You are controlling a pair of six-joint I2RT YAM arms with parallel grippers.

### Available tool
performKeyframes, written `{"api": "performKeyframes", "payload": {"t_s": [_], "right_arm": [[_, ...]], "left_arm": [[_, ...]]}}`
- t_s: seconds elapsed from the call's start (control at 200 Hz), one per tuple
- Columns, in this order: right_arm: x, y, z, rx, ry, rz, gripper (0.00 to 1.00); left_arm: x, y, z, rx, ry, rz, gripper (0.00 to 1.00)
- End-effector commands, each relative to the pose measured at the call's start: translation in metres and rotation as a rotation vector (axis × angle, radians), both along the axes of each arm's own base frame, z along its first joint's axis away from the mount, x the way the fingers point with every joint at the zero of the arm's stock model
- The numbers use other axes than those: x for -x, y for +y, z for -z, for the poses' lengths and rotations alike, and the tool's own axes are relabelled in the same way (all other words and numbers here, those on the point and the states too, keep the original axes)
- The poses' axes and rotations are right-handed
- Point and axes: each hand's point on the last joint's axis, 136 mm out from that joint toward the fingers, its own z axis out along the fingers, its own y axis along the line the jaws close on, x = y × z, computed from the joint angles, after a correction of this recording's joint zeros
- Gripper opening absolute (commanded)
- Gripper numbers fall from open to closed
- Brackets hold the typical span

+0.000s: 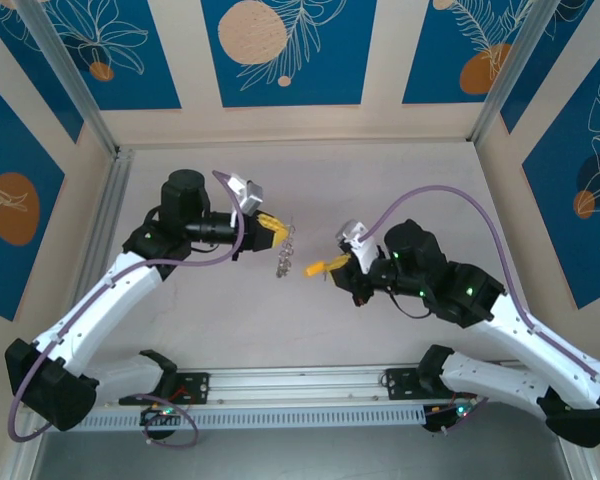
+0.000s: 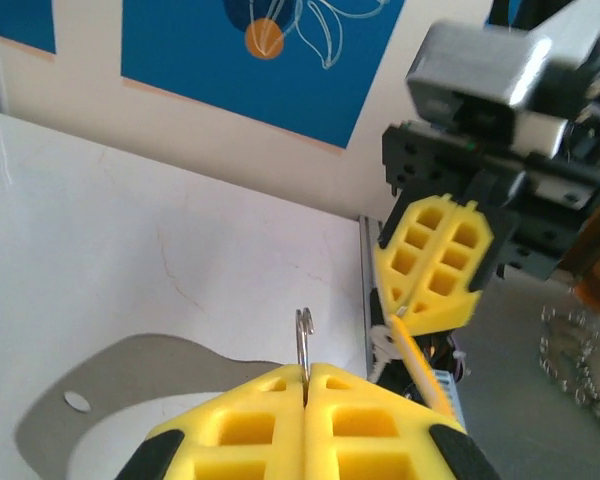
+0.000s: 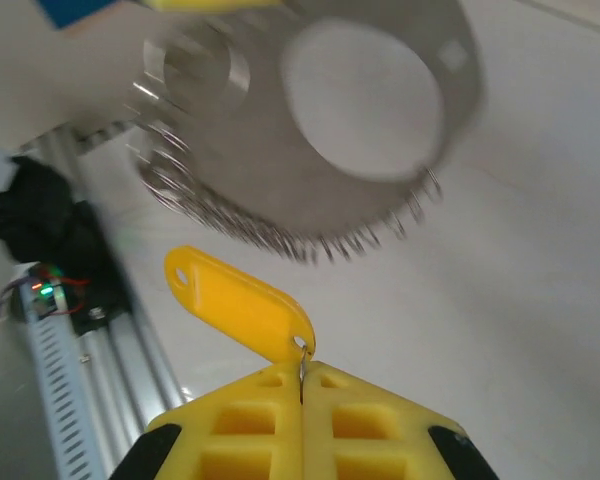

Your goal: Put the keys on the keyring

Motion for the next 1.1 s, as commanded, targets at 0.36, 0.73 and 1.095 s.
{"api": "performKeyframes", "payload": {"t_s": [0.36, 0.73, 1.095], "right_arm": [[0.010, 0.034, -0.031, -0.043, 0.006, -0.225, 0.00], [0.003, 0.029, -0.069, -0.143, -0.016, -0.190, 0.00], [-0.034, -0.004, -0.015, 0.249, -0.033, 0.013, 0.00]], "left_arm": [[0.035, -0.004, -0.024, -0.030, -0.228, 0.093, 0.00], [0.031, -0.008, 0.001, -0.140, -0.245, 0.086, 0.00], [0.028, 0.002, -0.009, -0.194, -0.321, 0.025, 0.00]]}}
